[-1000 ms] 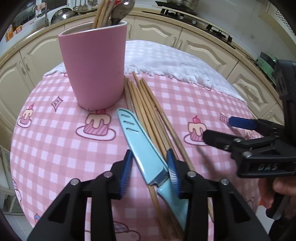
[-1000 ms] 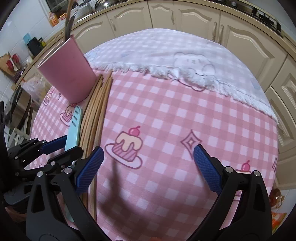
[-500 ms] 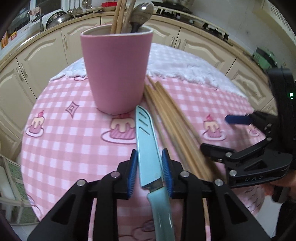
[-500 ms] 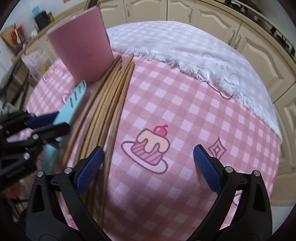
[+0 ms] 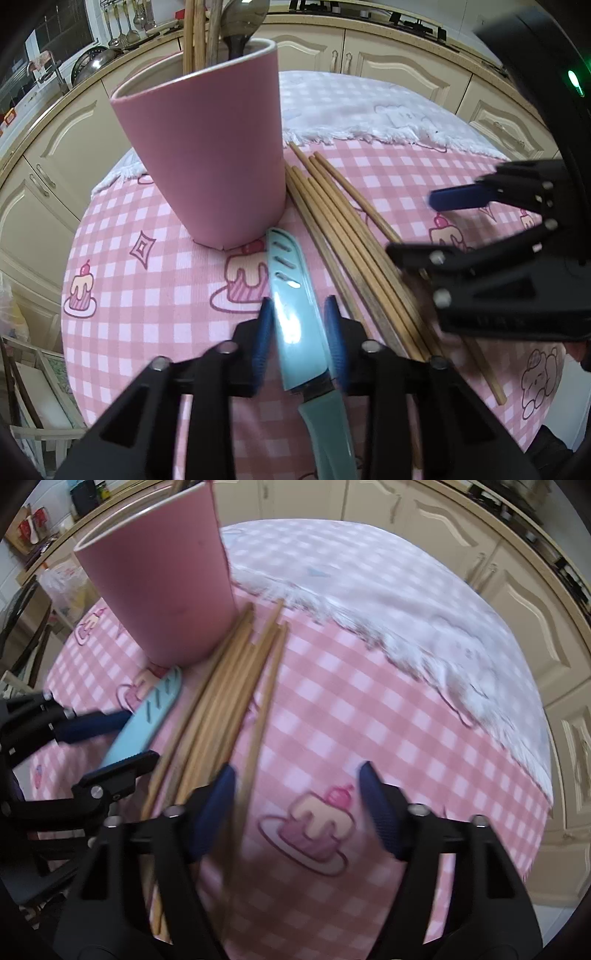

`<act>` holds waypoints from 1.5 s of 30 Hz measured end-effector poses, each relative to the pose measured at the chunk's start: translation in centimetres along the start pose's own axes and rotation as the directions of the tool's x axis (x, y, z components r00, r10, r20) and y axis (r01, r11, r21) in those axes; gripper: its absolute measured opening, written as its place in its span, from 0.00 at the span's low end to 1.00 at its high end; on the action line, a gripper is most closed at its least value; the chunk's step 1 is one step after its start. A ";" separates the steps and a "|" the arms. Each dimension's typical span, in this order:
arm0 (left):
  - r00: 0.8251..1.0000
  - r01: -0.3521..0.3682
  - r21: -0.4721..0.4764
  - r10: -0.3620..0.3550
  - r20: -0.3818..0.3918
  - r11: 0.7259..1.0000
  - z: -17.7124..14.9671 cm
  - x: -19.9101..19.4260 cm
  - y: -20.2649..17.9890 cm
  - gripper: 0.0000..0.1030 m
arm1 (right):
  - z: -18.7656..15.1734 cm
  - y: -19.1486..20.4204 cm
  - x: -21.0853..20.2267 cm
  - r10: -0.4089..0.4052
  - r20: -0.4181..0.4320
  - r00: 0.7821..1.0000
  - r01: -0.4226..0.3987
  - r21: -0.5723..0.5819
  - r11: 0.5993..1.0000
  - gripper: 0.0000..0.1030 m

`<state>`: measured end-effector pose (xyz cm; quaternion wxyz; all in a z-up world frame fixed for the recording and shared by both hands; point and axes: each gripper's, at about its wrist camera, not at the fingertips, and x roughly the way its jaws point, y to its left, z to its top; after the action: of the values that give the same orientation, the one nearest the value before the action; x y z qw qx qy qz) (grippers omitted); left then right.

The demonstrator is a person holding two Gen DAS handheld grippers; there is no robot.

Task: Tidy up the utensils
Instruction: 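Lift the knife with the left tool while the right tool grasps a chopstick, then lower the knife into the pink cup with the left tool while the right tool drops the chopstick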

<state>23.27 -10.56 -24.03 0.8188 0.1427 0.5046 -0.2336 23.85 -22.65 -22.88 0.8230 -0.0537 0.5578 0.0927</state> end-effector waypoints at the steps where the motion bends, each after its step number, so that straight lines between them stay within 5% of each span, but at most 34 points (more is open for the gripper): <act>1: 1.000 0.007 0.000 -0.007 0.000 1.000 -0.1 -0.1 0.1 0.25 | 0.2 0.2 -0.1 0.006 0.004 1.000 -0.006 -0.007 1.000 0.29; 4: 1.000 0.015 0.001 -0.015 0.013 1.000 -0.5 -0.5 0.3 0.24 | 0.2 0.1 -0.3 0.036 0.020 0.999 -0.036 0.010 0.999 0.07; 14: 0.973 0.100 -0.057 -0.085 0.216 0.993 -2.1 -5.8 1.6 0.23 | -2.2 -3.0 -5.2 0.161 0.255 0.953 -0.206 0.161 0.965 0.06; 18: 0.941 0.126 -0.078 -0.094 0.325 0.989 -2.5 -8.0 2.3 0.23 | -2.5 -3.7 -7.6 0.170 0.363 0.916 -0.247 0.178 0.953 0.06; 27: 0.865 0.153 -0.065 -0.102 0.492 0.986 -1.6 -11.8 2.3 0.23 | -1.5 -4.2 -12.1 0.162 0.585 0.795 -0.310 0.162 0.937 0.06; 40: 0.792 0.152 -0.051 -0.091 0.604 0.987 0.7 -16.3 4.1 0.23 | 1.7 -2.6 -16.4 0.126 0.746 0.654 -0.296 0.099 0.950 0.06; 45: 0.743 0.144 -0.045 -0.078 0.665 0.988 2.4 -19.6 5.5 0.23 | 4.1 -1.8 -17.6 0.118 0.794 0.597 -0.295 0.081 0.952 0.06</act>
<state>20.56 -2.31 -5.42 0.9346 -0.0181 0.2002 -0.2935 21.58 -25.31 -5.01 0.9672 0.1417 0.1540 0.1442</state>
